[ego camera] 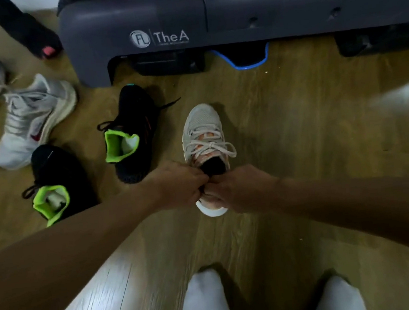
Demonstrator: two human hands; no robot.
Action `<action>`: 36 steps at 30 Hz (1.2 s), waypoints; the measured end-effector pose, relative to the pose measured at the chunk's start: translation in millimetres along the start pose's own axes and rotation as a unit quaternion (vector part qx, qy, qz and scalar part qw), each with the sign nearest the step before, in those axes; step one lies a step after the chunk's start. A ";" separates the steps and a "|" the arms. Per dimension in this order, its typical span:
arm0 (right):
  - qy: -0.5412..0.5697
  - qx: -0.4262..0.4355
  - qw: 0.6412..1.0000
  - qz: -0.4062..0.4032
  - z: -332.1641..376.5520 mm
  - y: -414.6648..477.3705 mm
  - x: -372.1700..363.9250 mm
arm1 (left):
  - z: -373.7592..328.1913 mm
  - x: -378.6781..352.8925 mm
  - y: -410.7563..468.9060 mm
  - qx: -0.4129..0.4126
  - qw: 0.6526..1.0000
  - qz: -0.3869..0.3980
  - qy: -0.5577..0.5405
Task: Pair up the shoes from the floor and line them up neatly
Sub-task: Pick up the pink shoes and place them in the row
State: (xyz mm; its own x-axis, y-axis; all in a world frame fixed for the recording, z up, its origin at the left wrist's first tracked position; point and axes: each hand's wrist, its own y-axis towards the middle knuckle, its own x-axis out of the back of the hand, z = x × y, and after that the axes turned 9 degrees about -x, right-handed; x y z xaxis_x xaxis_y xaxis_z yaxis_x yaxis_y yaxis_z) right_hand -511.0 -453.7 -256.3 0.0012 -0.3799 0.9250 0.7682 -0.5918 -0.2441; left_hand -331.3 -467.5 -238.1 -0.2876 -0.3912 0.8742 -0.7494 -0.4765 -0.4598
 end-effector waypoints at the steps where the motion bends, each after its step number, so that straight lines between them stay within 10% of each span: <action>1: 0.012 0.009 1.000 -0.009 -0.2 0.4 -1.6 | -1.5 -0.4 -2.1 -0.008 1.000 0.001 0.005; 6: 0.132 -0.005 0.989 0.061 -5.8 6.3 5.3 | 4.0 -0.8 -10.9 -0.048 0.998 0.015 0.031; 12: 0.202 -0.091 0.966 0.132 -24.8 24.6 50.5 | 24.1 46.1 12.1 -0.101 0.953 -0.285 -0.012; 21: 0.093 -0.240 0.931 -0.259 -128.8 50.3 201.9 | 100.3 212.5 99.5 0.106 0.860 -0.492 -0.086; 28: 0.075 -0.309 0.843 -0.434 -201.3 93.4 288.2 | 176.7 312.2 163.6 0.190 0.886 -0.410 -0.102; 36: 0.029 -0.410 0.901 -0.139 -235.9 124.5 319.7 | 200.0 323.4 190.6 0.156 0.949 -0.269 -0.049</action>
State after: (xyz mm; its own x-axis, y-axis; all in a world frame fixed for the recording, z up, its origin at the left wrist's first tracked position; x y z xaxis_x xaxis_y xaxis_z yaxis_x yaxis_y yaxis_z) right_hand -566.0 -816.6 -59.6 -0.1712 -0.1582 0.9725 0.0021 -0.9871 -0.1602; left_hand -447.9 -842.3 -74.3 0.1553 -0.0901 0.9837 -0.5549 -0.8319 0.0114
